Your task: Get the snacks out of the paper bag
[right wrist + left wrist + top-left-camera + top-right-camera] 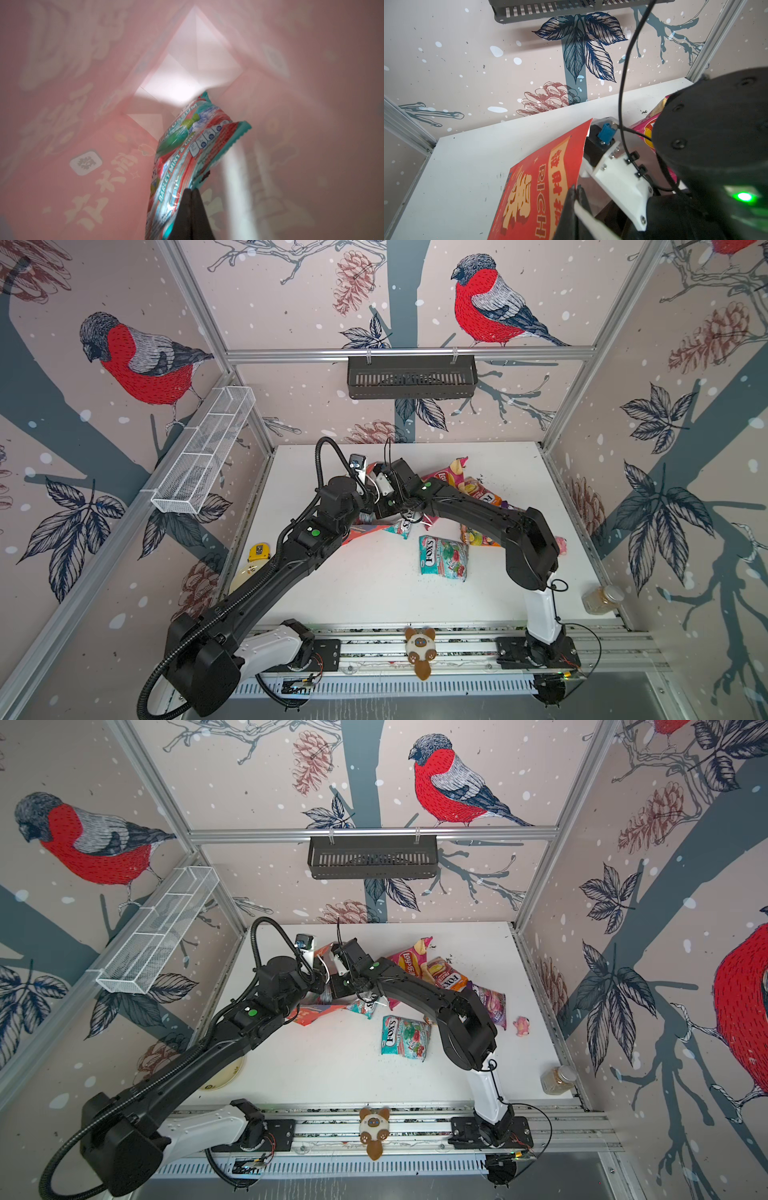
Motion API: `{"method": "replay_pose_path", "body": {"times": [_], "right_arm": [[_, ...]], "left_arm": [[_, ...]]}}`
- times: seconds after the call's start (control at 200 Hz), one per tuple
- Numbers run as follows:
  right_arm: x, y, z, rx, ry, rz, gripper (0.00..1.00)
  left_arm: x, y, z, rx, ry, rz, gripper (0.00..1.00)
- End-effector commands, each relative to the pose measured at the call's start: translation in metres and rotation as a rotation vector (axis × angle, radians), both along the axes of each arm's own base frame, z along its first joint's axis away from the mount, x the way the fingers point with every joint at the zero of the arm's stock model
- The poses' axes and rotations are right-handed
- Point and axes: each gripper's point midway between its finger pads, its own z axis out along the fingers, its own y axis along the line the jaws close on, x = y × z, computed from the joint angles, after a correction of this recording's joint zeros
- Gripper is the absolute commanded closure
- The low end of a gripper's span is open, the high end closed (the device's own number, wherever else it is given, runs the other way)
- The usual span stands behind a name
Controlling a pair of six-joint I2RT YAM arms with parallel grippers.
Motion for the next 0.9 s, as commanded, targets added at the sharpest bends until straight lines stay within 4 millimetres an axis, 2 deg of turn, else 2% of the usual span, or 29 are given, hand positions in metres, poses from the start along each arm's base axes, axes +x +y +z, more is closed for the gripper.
{"method": "replay_pose_path", "body": {"times": [0.0,0.205,0.505,0.705,0.896], "right_arm": [[0.010,0.005,0.024,0.057,-0.079,-0.014,1.00],[0.015,0.004,0.049,0.102,-0.139,-0.027,1.00],[0.025,0.000,0.075,0.141,-0.194,-0.051,1.00],[0.021,-0.005,0.062,0.104,-0.169,-0.041,1.00],[-0.001,-0.014,0.042,0.046,-0.178,-0.005,1.00]], "left_arm": [[0.004,0.004,0.008,-0.005,-0.037,0.029,1.00],[0.009,0.019,0.010,0.013,-0.034,0.119,1.00],[0.008,0.027,0.030,0.009,-0.082,0.155,1.00],[0.004,0.027,0.046,0.020,-0.170,0.125,1.00],[0.009,0.022,0.051,0.034,-0.191,0.102,1.00]]}}
